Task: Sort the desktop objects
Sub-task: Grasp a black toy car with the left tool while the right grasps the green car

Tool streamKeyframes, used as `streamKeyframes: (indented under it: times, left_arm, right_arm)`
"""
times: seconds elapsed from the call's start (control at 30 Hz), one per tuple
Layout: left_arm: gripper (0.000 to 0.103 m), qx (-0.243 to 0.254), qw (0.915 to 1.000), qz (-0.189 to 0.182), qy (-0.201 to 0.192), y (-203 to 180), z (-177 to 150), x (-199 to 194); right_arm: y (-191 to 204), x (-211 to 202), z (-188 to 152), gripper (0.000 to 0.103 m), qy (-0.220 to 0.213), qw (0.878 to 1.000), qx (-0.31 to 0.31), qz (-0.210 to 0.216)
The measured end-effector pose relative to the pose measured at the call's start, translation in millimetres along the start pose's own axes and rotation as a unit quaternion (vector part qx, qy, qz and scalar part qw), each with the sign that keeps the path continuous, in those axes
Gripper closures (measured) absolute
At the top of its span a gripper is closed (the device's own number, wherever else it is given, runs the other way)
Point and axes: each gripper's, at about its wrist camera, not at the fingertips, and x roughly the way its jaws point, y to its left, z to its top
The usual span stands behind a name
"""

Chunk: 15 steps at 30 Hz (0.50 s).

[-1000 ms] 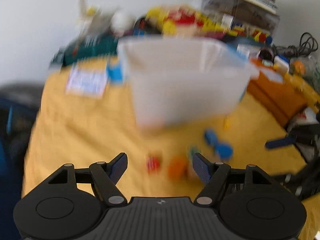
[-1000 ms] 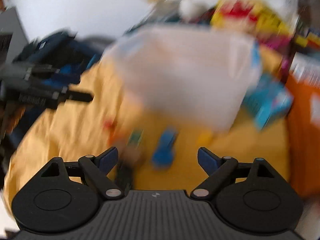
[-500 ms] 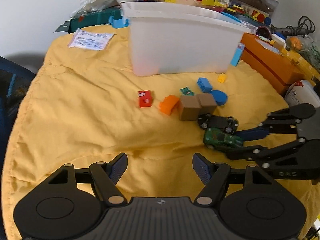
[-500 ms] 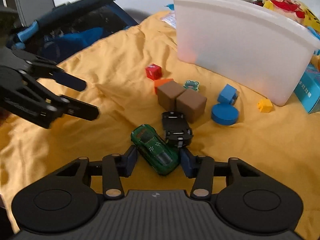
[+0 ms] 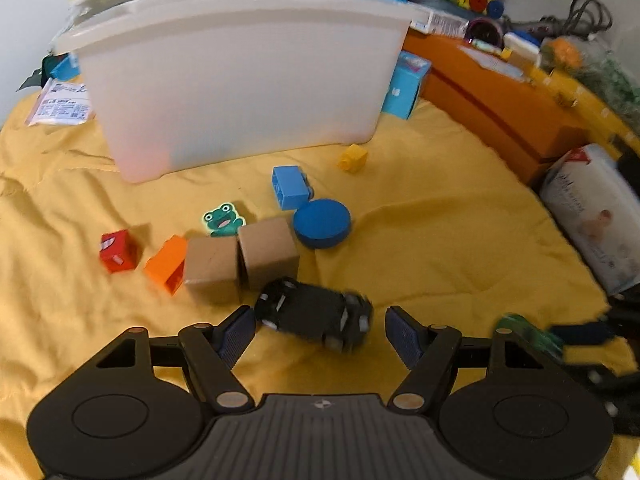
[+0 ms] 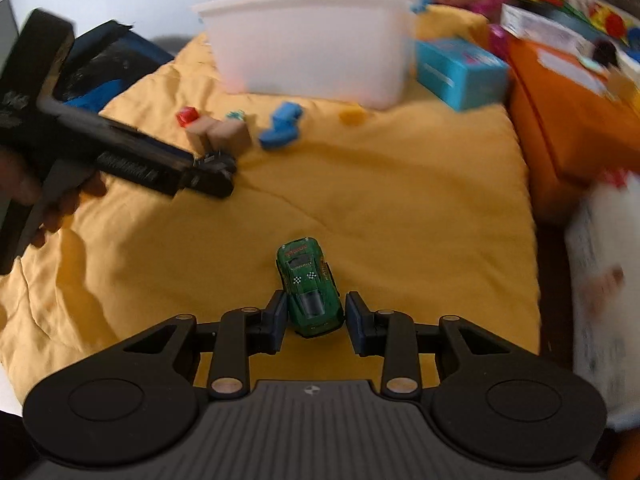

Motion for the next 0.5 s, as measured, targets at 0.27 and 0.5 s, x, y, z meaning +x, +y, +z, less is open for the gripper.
streamKeyframes:
  times: [0.27,0.5]
  left_arm:
    - [0.036,0.043,0.9988,0.006,-0.023,4.8,-7.6,-14.6]
    - [0.036,0.004,0.9973,-0.009,-0.073,28.9,6.0,-76.0]
  right_arm:
    - [1.4,7.1,-2.7,0.043,-0.010,1.000,0.009,-0.009]
    - [0.0,1.4,20.6,0.068,-0.040,0.999,0.016,0.011]
